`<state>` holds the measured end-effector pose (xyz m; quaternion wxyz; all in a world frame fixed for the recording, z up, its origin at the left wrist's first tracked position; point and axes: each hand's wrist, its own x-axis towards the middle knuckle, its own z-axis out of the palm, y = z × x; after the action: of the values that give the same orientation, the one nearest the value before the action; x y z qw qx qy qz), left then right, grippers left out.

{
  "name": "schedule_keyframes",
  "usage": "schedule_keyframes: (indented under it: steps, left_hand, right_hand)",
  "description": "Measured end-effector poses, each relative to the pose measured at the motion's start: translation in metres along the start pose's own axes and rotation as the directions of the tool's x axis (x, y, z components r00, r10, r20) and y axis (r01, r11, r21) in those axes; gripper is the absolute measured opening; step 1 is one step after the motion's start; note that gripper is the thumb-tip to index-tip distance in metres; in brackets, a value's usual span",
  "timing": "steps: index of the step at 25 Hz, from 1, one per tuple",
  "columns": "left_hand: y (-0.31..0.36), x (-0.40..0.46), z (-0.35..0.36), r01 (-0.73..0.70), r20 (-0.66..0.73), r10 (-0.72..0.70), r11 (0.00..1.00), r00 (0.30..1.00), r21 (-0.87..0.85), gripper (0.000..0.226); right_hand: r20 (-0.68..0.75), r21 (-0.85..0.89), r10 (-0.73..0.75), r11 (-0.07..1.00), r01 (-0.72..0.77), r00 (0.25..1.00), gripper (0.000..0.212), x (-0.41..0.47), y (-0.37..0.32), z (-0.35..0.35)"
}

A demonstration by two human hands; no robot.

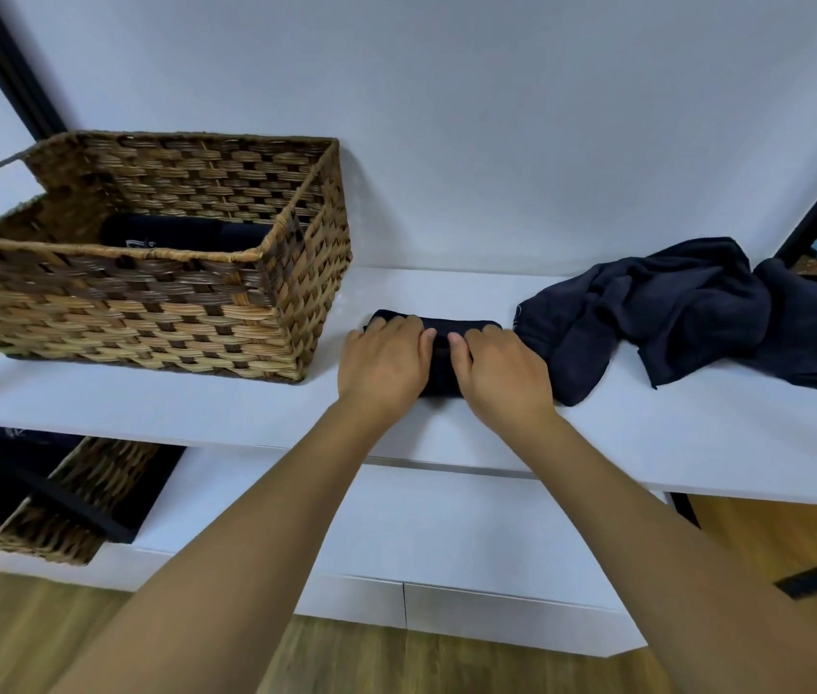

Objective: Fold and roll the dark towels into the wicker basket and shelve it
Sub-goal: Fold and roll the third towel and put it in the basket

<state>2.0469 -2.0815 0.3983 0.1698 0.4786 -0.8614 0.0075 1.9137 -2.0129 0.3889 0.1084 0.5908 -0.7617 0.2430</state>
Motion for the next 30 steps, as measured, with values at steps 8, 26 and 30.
schedule_keyframes:
  steps: [8, 26, 30]
  left_hand:
    - [-0.008, -0.042, 0.007, -0.192, -0.245, 0.219, 0.973, 0.944, 0.128, 0.045]
    - [-0.003, -0.027, 0.01, -0.174, -0.186, 0.208, 0.967, 0.96, 0.184, 0.036]
    - [-0.006, -0.008, 0.003, -0.2, -0.179, 0.225, 0.968, 0.958, 0.149, 0.041]
  right_hand:
    - [0.578, 0.238, 0.025, 0.951, -0.197, 0.816, 0.051, 0.025, 0.009, -0.025]
    - [0.399, 0.042, 0.126, 0.987, -0.155, 0.908, 0.047, 0.032, 0.009, -0.015]
    - [0.439, -0.045, 0.042, 0.999, -0.024, 0.897, 0.035, 0.035, 0.007, -0.016]
